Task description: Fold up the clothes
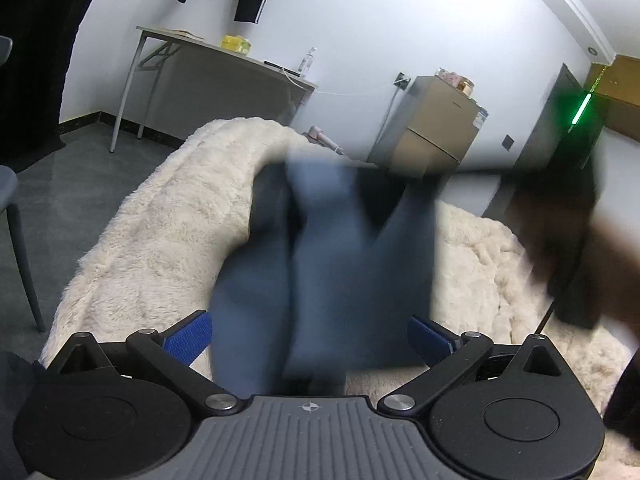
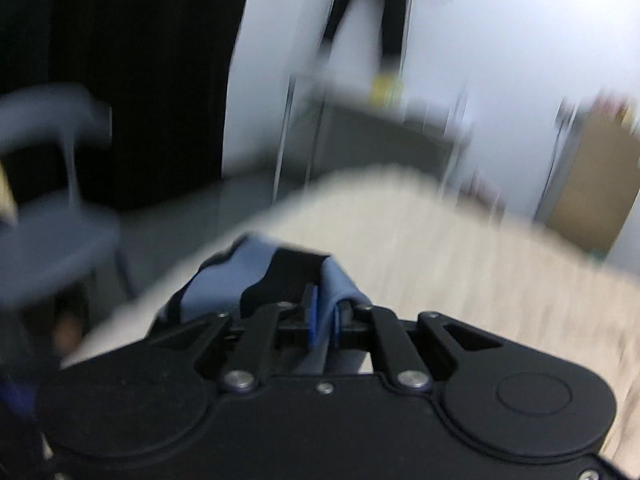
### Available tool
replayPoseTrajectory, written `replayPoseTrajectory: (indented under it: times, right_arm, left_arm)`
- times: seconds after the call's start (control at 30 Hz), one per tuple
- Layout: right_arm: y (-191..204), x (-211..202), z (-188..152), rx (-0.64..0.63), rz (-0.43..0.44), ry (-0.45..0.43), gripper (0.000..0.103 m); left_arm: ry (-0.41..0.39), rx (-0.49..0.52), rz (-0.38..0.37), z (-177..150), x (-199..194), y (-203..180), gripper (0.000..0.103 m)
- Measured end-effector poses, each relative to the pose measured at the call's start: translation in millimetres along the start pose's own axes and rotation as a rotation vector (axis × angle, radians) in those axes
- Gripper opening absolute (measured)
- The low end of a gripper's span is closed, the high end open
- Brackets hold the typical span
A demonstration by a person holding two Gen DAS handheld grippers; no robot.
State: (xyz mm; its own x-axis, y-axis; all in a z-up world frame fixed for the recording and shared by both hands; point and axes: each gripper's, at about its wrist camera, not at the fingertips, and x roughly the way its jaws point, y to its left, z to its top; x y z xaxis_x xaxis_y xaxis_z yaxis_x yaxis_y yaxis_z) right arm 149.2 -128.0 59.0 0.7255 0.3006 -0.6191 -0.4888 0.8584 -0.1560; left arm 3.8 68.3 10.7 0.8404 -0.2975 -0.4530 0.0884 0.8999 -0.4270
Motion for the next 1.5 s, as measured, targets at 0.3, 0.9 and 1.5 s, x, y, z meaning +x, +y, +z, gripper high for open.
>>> replayPoseTrajectory:
  times: [0.3, 0.9, 1.5]
  right_arm:
    - [9, -7, -41, -0.102, -0.134, -0.009, 0.060]
    - [138, 36, -114, -0.723, 0.053, 0.031, 0.003]
    - [-102, -25, -98, 0.335, -0.519, -0.038, 0.017]
  left_arm:
    - [-0.017, -0.098, 0.050, 5, 2, 17, 0.103]
    - [-0.083, -0.296, 0.063, 8, -18, 47, 0.103]
    - [-0.088, -0.275, 0.065, 8, -18, 41, 0.103]
